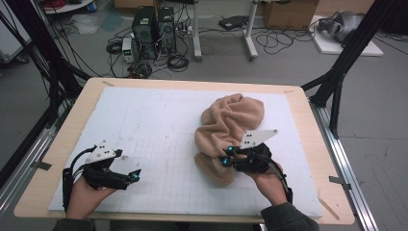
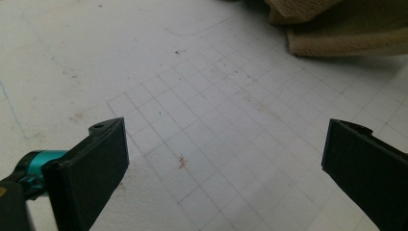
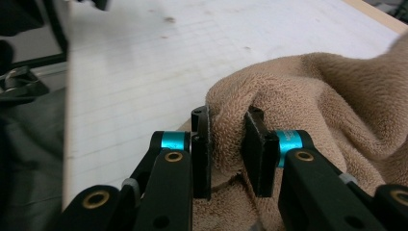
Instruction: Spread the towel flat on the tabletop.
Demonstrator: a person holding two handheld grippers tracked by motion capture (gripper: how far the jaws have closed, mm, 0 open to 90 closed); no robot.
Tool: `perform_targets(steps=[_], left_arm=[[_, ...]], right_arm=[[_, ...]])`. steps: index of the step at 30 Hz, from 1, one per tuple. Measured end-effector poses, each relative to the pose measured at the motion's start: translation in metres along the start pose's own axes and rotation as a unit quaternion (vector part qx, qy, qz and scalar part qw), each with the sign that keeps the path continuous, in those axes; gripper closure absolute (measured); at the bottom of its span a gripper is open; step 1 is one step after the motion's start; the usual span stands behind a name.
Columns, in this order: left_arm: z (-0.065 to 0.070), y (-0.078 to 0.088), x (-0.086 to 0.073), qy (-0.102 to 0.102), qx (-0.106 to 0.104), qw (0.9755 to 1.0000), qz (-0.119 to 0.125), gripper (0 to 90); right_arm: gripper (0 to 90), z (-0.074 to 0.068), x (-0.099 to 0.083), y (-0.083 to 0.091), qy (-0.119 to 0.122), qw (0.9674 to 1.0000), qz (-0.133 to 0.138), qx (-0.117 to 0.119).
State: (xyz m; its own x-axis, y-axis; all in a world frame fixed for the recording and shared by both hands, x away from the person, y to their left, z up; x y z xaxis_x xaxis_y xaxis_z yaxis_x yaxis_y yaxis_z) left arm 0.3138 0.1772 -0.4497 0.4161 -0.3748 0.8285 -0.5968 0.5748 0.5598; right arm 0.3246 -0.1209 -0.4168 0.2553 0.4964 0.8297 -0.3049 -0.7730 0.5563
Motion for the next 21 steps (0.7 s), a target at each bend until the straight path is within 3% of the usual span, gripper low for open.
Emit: perform_targets(steps=[6,9,13,17,21], left_arm=[[0.003,-0.001,0.001,-0.004,-0.003,1.0000,-0.003,2.9],[0.006,-0.002,0.001,-0.005,-0.007,1.0000,-0.002,3.0],[0.010,-0.010,0.001,-0.006,-0.015,0.9998,-0.009,2.9],[0.016,-0.015,0.003,-0.014,-0.023,0.9995,-0.014,3.0],[0.028,-0.027,0.010,-0.022,-0.043,0.9987,-0.018,8.0]], right_arm=[[74.9,-0.041,0.009,0.006,0.021,0.9985,0.020,0.046],[73.3,-0.052,-0.001,0.002,0.017,0.9978,0.012,0.063],[62.2,-0.048,-0.029,-0.011,-0.015,0.9972,-0.014,0.072],[54.6,-0.044,-0.032,-0.006,-0.033,0.9970,0.002,0.070],[51.2,-0.027,-0.031,0.016,-0.042,0.9983,0.030,0.027]])
Point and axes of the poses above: each handheld gripper's, and its own axes: y roughly backward along the jaws, x roughly out of its top, z roughly to its right, the point moved 10 cm from there along -y, roughly forward along the jaws, and after that the axes turned 2 degrees about -y, right-handed, at the moved point
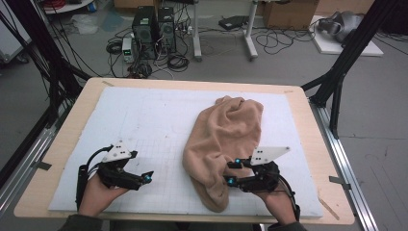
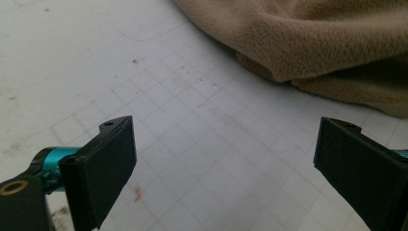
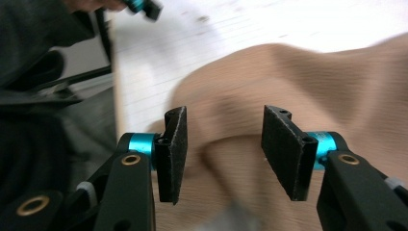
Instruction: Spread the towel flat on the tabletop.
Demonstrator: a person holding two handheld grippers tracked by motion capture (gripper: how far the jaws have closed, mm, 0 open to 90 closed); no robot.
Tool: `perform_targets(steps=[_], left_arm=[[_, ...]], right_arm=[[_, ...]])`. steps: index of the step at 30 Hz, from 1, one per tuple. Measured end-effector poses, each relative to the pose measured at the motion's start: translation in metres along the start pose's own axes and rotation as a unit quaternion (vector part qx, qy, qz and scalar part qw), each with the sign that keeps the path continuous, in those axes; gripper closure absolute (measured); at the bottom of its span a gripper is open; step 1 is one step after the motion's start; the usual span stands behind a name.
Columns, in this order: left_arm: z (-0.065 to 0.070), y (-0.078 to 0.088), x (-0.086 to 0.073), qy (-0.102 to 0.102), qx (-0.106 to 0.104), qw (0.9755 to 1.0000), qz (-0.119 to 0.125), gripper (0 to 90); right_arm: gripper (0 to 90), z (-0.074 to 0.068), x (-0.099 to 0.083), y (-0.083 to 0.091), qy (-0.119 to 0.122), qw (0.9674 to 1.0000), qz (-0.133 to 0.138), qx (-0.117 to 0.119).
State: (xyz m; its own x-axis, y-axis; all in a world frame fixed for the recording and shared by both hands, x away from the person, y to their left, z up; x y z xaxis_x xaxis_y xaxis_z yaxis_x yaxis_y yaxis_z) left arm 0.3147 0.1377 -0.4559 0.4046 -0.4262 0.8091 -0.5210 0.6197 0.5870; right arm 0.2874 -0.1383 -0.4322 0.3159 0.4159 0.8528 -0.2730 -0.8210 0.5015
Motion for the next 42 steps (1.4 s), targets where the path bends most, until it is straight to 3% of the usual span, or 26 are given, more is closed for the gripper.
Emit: perform_targets(steps=[3,6,9,10,13,15,17,19,28,30,38,42], left_arm=[[0.005,-0.006,0.004,-0.004,-0.011,0.9999,-0.002,9.3],[0.015,-0.020,0.015,-0.008,-0.032,0.9995,0.001,12.5],[0.017,-0.027,0.019,-0.010,-0.037,0.9992,0.001,14.5],[0.016,-0.034,0.023,-0.008,-0.036,0.9993,-0.002,19.6],[0.015,-0.045,0.027,0.001,-0.041,0.9991,-0.003,26.2],[0.016,-0.049,0.030,0.001,-0.047,0.9989,-0.003,29.5],[0.019,-0.058,0.037,-0.007,-0.054,0.9985,0.001,32.9],[0.024,-0.066,0.042,-0.013,-0.063,0.9980,-0.001,35.4],[0.038,-0.102,0.055,-0.044,-0.083,0.9953,-0.026,47.1],[0.039,-0.106,0.055,-0.042,-0.084,0.9952,-0.027,50.4],[0.039,-0.127,0.041,-0.067,-0.090,0.9912,-0.069,82.3],[0.036,-0.124,0.040,-0.073,-0.079,0.9916,-0.072,86.1]], right_arm=[[49.8,0.016,-0.008,0.007,-0.004,0.9992,-0.010,-0.040],[47.7,0.033,-0.027,0.001,-0.014,0.9963,-0.047,-0.071],[47.6,0.042,-0.040,-0.006,-0.021,0.9949,-0.063,-0.075],[48.5,0.047,-0.053,-0.014,-0.030,0.9938,-0.075,-0.077],[54.9,0.053,-0.063,-0.021,-0.038,0.9926,-0.083,-0.080],[63.9,0.052,-0.067,-0.024,-0.044,0.9929,-0.086,-0.069],[73.1,0.051,-0.069,-0.024,-0.031,0.9919,-0.098,-0.075],[76.8,0.049,-0.071,-0.024,-0.025,0.9915,-0.104,-0.074],[77.4,0.048,-0.075,-0.021,-0.026,0.9924,-0.094,-0.075],[77.4,0.048,-0.075,-0.021,-0.027,0.9927,-0.090,-0.075],[76.7,0.049,-0.075,-0.021,-0.028,0.9932,-0.088,-0.071],[76.2,0.049,-0.075,-0.021,-0.026,0.9928,-0.093,-0.072]])
Point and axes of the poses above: each handheld gripper's, and its own axes: y roughly backward along the jaws, x roughly out of its top, z roughly to its right, the point moved 10 cm from there along -y, roughly forward along the jaws, and after that the axes turned 2 degrees about -y, right-handed, at the moved point
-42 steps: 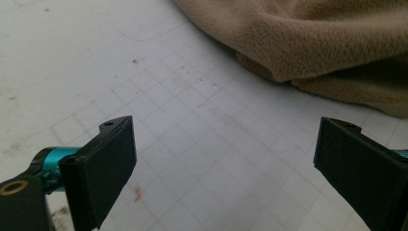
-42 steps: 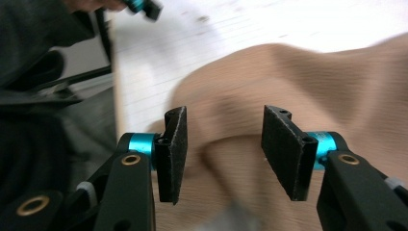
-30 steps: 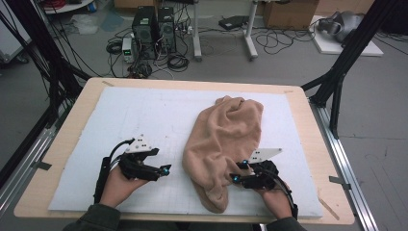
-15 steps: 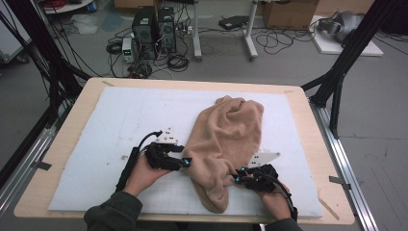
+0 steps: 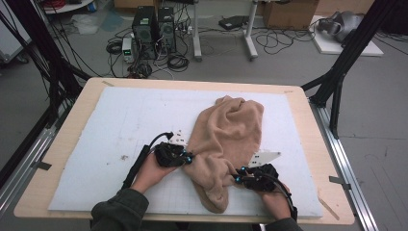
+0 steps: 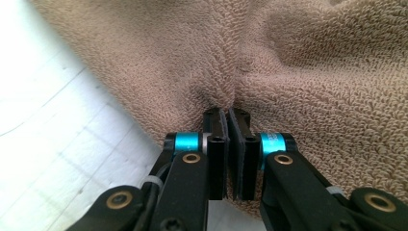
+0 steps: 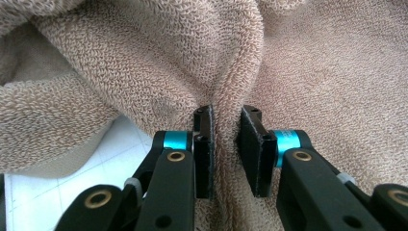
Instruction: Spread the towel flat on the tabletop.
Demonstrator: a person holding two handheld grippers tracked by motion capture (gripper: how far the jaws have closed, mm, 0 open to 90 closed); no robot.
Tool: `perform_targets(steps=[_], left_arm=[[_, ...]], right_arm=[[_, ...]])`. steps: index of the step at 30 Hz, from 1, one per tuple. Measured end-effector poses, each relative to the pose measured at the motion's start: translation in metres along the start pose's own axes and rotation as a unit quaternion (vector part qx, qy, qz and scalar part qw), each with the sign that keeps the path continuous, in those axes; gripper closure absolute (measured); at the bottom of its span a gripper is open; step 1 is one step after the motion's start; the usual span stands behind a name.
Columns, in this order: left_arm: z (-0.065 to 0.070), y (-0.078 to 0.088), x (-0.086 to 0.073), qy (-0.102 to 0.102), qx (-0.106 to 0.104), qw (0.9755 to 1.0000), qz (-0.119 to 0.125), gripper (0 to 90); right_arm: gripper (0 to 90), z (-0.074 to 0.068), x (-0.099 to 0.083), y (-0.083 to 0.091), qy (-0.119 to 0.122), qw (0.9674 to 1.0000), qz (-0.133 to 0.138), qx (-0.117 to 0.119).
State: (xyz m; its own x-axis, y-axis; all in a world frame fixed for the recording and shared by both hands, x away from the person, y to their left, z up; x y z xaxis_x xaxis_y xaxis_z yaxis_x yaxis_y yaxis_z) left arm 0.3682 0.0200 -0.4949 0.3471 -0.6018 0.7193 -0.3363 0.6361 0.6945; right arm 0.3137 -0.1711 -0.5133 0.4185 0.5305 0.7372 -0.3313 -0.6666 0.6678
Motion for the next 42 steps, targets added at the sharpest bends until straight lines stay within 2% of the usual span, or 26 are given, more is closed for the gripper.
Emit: perform_targets(steps=[2,5,6,7,9,10,11,13,14,15,16,17,18,21,22,24,26,27,29,30,32,33,35,38,42], left_arm=[[0.000,0.003,0.000,-0.003,0.004,1.0000,0.000,86.5],[-0.001,0.020,-0.005,-0.018,0.025,0.9995,0.002,87.3],[-0.001,0.020,-0.005,-0.018,0.025,0.9995,0.002,89.4],[-0.003,0.030,-0.012,-0.023,0.039,0.9990,0.000,89.5],[-0.004,0.040,-0.017,-0.018,0.046,0.9988,0.006,89.6],[-0.004,0.040,-0.017,-0.018,0.046,0.9988,0.006,89.7],[-0.005,0.051,-0.022,-0.012,0.049,0.9986,0.017,89.7],[-0.006,0.054,-0.024,-0.013,0.049,0.9985,0.021,89.6],[-0.004,0.059,-0.025,-0.004,0.031,0.9988,0.038,89.6],[-0.004,0.059,-0.023,-0.004,0.022,0.9988,0.044,89.6],[-0.005,0.058,-0.021,0.000,0.022,0.9984,0.051,88.7],[-0.006,0.056,-0.018,0.005,0.017,0.9982,0.057,81.4],[-0.005,0.053,-0.015,0.012,0.007,0.9982,0.059,70.4],[-0.004,0.043,-0.011,0.011,-0.005,0.9983,0.056,59.2],[-0.004,0.033,-0.006,0.015,-0.011,0.9983,0.054,53.6],[-0.004,0.028,-0.004,0.017,-0.016,0.9982,0.056,50.6],[-0.009,0.014,0.001,0.026,-0.006,0.9982,0.054,43.0],[-0.009,0.014,0.001,0.026,-0.006,0.9982,0.054,41.6],[-0.010,0.001,0.000,0.030,-0.011,0.9988,0.037,41.1],[-0.009,-0.003,0.000,0.025,-0.012,0.9991,0.031,41.3],[-0.008,-0.006,0.000,0.023,-0.016,0.9993,0.025,47.7],[-0.007,-0.011,-0.001,0.016,-0.010,0.9997,0.017,53.6],[-0.008,-0.012,-0.001,0.016,-0.003,0.9997,0.016,64.6],[-0.009,-0.010,-0.001,0.016,-0.001,0.9997,0.017,76.1],[-0.011,-0.003,-0.001,0.014,0.011,0.9998,0.014,80.1]], right_arm=[[75.8,0.000,0.002,0.001,0.006,1.0000,-0.001,-0.007],[77.3,-0.001,0.006,0.005,0.015,0.9998,0.006,-0.014],[77.3,-0.001,0.006,0.005,0.015,0.9998,0.006,-0.014],[78.6,-0.004,0.011,0.008,0.024,0.9995,0.009,-0.016],[78.8,-0.008,0.015,0.010,0.030,0.9994,0.014,-0.012],[78.9,-0.011,0.018,0.010,0.032,0.9993,0.017,-0.007],[79.0,-0.014,0.020,0.009,0.036,0.9992,0.019,-0.003],[79.0,-0.019,0.023,0.008,0.040,0.9990,0.017,0.002],[79.0,-0.021,0.024,0.007,0.047,0.9988,0.015,0.002],[79.1,-0.022,0.024,0.006,0.049,0.9987,0.013,0.003],[79.3,-0.023,0.024,0.005,0.051,0.9987,0.010,0.002],[79.4,-0.022,0.022,0.005,0.053,0.9986,0.005,-0.002],[79.5,-0.022,0.021,0.005,0.054,0.9985,0.003,-0.004],[80.3,-0.018,0.014,0.011,0.049,0.9988,-0.002,-0.009],[80.4,-0.017,0.012,0.014,0.045,0.9989,-0.003,-0.010],[80.8,-0.014,0.007,0.020,0.040,0.9991,-0.003,-0.015],[80.8,-0.012,0.001,0.025,0.034,0.9992,-0.005,-0.018],[80.8,-0.011,-0.001,0.026,0.033,0.9992,-0.005,-0.019],[80.8,-0.010,-0.007,0.026,0.029,0.9994,-0.007,-0.019],[80.8,-0.010,-0.009,0.025,0.027,0.9994,-0.010,-0.018],[80.8,-0.010,-0.012,0.022,0.023,0.9995,-0.013,-0.014],[80.9,-0.009,-0.013,0.019,0.024,0.9995,-0.015,-0.014],[81.0,-0.009,-0.012,0.016,0.023,0.9996,-0.015,-0.011],[81.0,-0.008,-0.011,0.014,0.022,0.9997,-0.013,-0.006],[81.0,-0.011,-0.008,0.013,0.020,0.9998,-0.008,0.000]])
Point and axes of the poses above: each handheld gripper's, and its own axes: y roughly backward along the jaws, x roughly out of its top, z roughly to its right, the point moved 10 cm from there along -y, roughly forward along the jaws, and after that the axes turned 2 degrees about -y, right-handed, at the moved point
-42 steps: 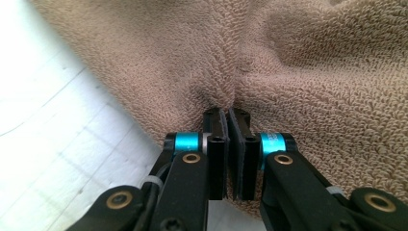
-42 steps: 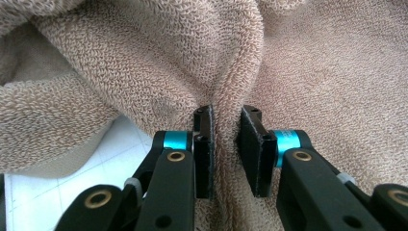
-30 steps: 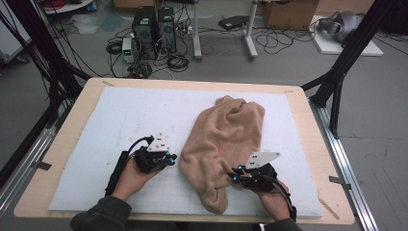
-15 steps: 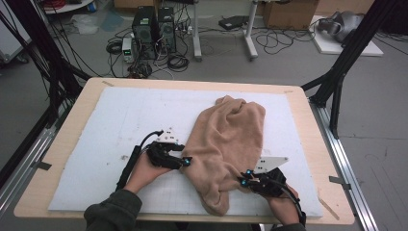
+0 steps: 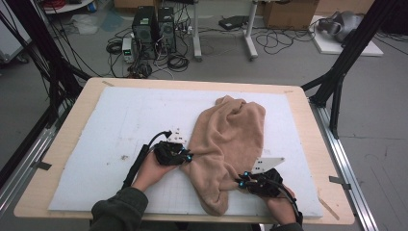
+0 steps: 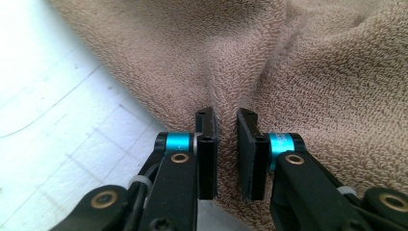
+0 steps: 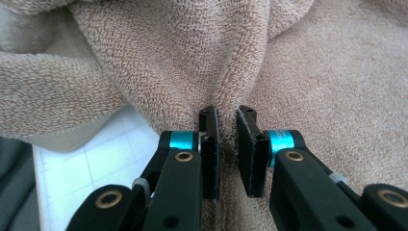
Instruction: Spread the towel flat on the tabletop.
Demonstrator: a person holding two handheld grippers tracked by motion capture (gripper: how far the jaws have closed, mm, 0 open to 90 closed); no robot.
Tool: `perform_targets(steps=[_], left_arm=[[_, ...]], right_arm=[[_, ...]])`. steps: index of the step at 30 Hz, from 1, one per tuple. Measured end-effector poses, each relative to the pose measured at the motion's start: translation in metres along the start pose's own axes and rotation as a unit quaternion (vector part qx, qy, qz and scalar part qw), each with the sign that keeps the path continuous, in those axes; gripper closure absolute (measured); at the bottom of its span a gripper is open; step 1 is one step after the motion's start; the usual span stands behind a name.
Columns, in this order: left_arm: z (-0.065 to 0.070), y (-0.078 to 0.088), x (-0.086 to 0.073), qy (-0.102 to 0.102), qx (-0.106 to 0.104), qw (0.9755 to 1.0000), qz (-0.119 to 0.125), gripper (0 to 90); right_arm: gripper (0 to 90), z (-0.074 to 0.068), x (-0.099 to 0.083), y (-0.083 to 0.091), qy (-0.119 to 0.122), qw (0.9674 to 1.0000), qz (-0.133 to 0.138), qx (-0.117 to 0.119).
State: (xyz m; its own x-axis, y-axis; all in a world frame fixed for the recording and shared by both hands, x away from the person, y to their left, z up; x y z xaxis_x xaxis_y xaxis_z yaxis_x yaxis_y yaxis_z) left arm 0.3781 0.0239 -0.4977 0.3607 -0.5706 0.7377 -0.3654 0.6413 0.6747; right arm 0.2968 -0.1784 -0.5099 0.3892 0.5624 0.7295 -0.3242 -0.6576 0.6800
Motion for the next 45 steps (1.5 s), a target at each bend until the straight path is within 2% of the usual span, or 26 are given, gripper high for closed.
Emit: perform_targets(steps=[3,7,9,10,11,14,15,16,18,20,21,22,27,29,30,31,33,35,36,37,39,40,41,42,44,45], left_arm=[[-0.004,0.009,0.000,-0.001,0.014,0.9999,0.005,80.3],[-0.010,0.045,0.000,0.005,0.028,0.9992,0.028,80.3],[-0.011,0.061,-0.001,-0.003,0.044,0.9983,0.038,80.3],[-0.011,0.061,-0.001,-0.003,0.044,0.9983,0.038,80.3],[-0.011,0.077,-0.005,-0.009,0.063,0.9971,0.041,80.2],[-0.007,0.099,-0.016,-0.014,0.079,0.9956,0.047,80.3],[-0.007,0.099,-0.016,-0.014,0.079,0.9956,0.047,80.3],[-0.003,0.112,-0.026,-0.014,0.082,0.9953,0.049,80.3],[0.002,0.122,-0.038,-0.015,0.085,0.9952,0.046,80.3],[0.005,0.126,-0.044,-0.010,0.084,0.9953,0.047,80.3],[0.009,0.131,-0.050,-0.008,0.082,0.9955,0.047,80.3],[0.015,0.137,-0.058,-0.004,0.079,0.9956,0.049,80.3],[0.034,0.140,-0.068,-0.005,0.063,0.9967,0.051,80.1],[0.038,0.135,-0.070,-0.011,0.050,0.9976,0.046,79.5],[0.038,0.135,-0.070,-0.011,0.050,0.9976,0.046,78.0],[0.037,0.132,-0.069,-0.011,0.039,0.9981,0.045,75.2],[0.035,0.133,-0.064,-0.013,0.039,0.9977,0.055,63.2],[0.034,0.135,-0.059,-0.012,0.034,0.9974,0.063,57.2],[0.034,0.136,-0.049,-0.019,0.029,0.9965,0.076,54.3],[0.034,0.136,-0.049,-0.019,0.029,0.9965,0.076,52.7],[0.029,0.131,-0.032,-0.036,0.023,0.9960,0.079,50.8],[0.029,0.131,-0.032,-0.036,0.023,0.9960,0.079,50.2],[0.025,0.127,-0.027,-0.037,0.020,0.9962,0.076,49.8],[0.012,0.117,-0.018,-0.036,0.023,0.9961,0.078,49.8],[-0.004,0.106,-0.012,-0.024,0.028,0.9969,0.069,49.9],[-0.004,0.106,-0.012,-0.024,0.028,0.9969,0.069,49.8]], right_arm=[[81.0,-0.002,0.006,-0.001,0.006,1.0000,0.006,0.004],[81.0,-0.007,0.020,-0.004,0.013,0.9997,0.016,0.016],[81.1,-0.012,0.030,-0.007,0.017,0.9991,0.028,0.027],[81.0,-0.014,0.034,-0.009,0.021,0.9989,0.030,0.031],[81.0,-0.017,0.038,-0.011,0.025,0.9987,0.030,0.034],[81.1,-0.027,0.048,-0.016,0.038,0.9979,0.030,0.043],[81.1,-0.030,0.052,-0.018,0.045,0.9974,0.031,0.048],[81.1,-0.034,0.054,-0.019,0.050,0.9969,0.031,0.053],[81.2,-0.043,0.059,-0.021,0.059,0.9960,0.029,0.060],[81.1,-0.049,0.060,-0.021,0.067,0.9954,0.026,0.063],[81.1,-0.054,0.061,-0.021,0.076,0.9946,0.024,0.066],[81.1,-0.067,0.061,-0.018,0.085,0.9930,0.025,0.077],[80.9,-0.083,0.054,-0.009,0.093,0.9917,0.020,0.087],[79.1,-0.083,0.051,-0.008,0.091,0.9919,0.019,0.087],[74.3,-0.083,0.050,-0.007,0.086,0.9918,0.019,0.092],[69.3,-0.083,0.051,-0.006,0.078,0.9921,0.024,0.095],[64.9,-0.082,0.054,-0.002,0.071,0.9914,0.038,0.104],[60.2,-0.078,0.056,0.002,0.071,0.9914,0.041,0.102],[59.8,-0.074,0.058,0.003,0.071,0.9916,0.043,0.099],[58.5,-0.070,0.059,0.004,0.070,0.9921,0.044,0.095],[56.9,-0.057,0.063,0.004,0.064,0.9939,0.046,0.077],[56.5,-0.050,0.066,0.003,0.060,0.9946,0.046,0.071],[56.3,-0.042,0.069,0.001,0.061,0.9953,0.046,0.060],[55.9,-0.034,0.072,-0.001,0.058,0.9961,0.043,0.051],[54.9,-0.018,0.078,-0.006,0.053,0.9973,0.038,0.034],[54.4,-0.010,0.081,-0.009,0.051,0.9978,0.034,0.025]])
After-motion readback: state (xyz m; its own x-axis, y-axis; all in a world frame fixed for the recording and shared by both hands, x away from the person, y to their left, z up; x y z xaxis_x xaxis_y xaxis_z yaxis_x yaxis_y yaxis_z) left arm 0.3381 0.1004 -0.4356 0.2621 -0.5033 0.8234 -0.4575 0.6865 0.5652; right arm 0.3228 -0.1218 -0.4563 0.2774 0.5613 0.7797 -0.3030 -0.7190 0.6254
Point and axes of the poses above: each handheld gripper's, and its own axes: y roughly backward along the jaws, x roughly out of its top, z roughly to its right, the point moved 10 cm from there along -y, roughly forward along the jaws, and after that the axes turned 2 degrees about -y, right-handed, at the moved point
